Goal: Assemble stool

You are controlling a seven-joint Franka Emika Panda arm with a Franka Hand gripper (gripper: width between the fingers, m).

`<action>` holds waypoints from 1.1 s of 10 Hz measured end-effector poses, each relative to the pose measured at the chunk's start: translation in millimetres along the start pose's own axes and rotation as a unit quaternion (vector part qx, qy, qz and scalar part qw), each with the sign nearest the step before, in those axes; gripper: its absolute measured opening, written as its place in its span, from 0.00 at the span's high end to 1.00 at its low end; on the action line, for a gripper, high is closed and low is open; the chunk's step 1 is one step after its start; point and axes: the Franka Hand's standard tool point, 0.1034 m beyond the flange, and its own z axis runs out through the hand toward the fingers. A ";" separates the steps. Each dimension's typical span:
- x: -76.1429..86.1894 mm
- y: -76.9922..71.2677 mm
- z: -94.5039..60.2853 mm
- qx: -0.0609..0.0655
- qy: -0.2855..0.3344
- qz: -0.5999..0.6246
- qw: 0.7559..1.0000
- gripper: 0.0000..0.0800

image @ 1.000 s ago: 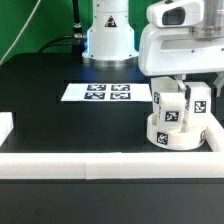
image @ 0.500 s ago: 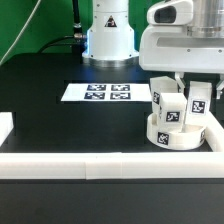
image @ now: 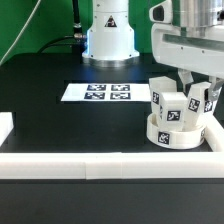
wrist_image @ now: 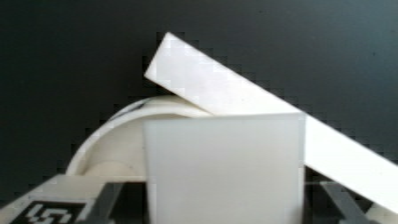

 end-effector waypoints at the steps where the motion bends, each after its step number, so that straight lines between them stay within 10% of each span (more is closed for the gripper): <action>1: 0.4 -0.2 0.0 0.001 -0.001 0.013 1.000 0.58; 6: 2.4 -0.6 0.1 0.021 -0.014 0.220 0.975 0.58; 11: 0.1 0.9 -0.1 0.054 -0.032 0.462 0.885 0.58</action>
Offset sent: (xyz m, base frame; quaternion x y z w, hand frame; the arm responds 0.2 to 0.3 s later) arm 0.0000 0.0000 0.0000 0.0000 0.0000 0.1938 0.9810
